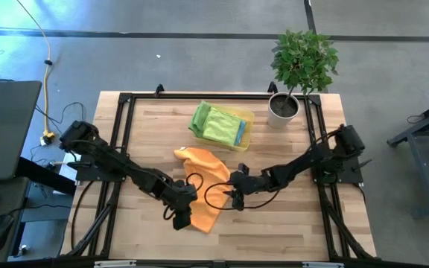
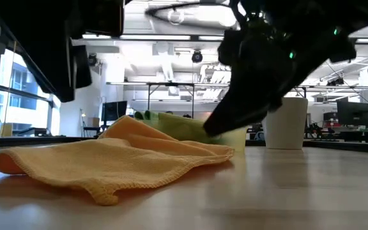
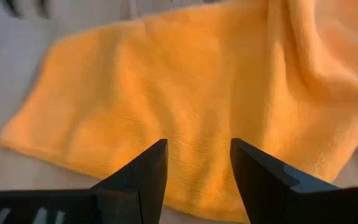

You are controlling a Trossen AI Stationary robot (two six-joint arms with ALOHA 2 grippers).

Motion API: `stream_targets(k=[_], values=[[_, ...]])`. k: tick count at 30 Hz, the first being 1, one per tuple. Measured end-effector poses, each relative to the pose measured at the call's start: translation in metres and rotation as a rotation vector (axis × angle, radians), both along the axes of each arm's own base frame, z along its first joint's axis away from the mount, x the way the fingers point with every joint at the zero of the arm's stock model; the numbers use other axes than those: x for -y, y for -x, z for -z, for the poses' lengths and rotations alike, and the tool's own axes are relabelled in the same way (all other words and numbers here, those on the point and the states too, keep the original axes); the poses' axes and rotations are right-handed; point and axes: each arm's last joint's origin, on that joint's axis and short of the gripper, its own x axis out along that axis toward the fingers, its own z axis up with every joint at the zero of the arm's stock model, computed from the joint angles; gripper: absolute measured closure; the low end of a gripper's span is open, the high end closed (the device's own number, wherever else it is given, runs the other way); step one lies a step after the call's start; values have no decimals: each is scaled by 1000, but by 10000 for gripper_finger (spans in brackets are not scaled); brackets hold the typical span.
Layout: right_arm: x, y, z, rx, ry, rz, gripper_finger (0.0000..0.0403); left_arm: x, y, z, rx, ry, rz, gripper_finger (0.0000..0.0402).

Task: Fold microfiber towels
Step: Fold the orange microfiber towel

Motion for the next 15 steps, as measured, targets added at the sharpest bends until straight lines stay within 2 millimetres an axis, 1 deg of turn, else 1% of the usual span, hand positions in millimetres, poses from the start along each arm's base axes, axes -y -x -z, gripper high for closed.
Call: stream_targets(k=[4,7,15], values=[[0,-2,14,-37,10,27,236,7,7,2,-65,23,-78,336],[0,0,17,-63,22,29,236,12,9,2,-77,54,-119,336],[0,13,22,-227,84,17,236,22,12,1,-84,101,-164,336]])
